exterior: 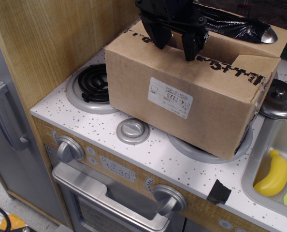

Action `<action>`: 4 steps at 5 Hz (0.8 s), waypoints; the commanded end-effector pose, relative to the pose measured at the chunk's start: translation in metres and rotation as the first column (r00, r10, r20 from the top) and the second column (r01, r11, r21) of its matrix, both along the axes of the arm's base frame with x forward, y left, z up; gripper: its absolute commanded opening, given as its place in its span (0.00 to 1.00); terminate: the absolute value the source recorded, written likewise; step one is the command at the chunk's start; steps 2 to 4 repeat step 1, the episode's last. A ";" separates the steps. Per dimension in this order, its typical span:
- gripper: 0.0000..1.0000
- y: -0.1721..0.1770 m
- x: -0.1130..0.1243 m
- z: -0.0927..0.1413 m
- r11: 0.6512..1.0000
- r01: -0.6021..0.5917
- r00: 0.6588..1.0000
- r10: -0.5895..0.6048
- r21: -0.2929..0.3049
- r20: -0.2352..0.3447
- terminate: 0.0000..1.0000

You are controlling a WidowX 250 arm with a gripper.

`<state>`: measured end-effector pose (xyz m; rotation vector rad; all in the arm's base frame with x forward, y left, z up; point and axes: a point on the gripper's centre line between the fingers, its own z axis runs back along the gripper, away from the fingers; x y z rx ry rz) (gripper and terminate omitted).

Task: Close small4fbox flaps

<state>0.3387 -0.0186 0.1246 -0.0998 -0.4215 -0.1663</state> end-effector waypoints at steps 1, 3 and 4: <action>1.00 -0.001 -0.012 -0.019 1.000 -0.011 0.998 0.010 -0.016 -0.065 1.00; 1.00 -0.001 -0.012 -0.019 1.000 -0.011 0.998 0.010 -0.016 -0.065 1.00; 1.00 -0.001 -0.012 -0.019 1.000 -0.011 0.998 0.010 -0.016 -0.065 1.00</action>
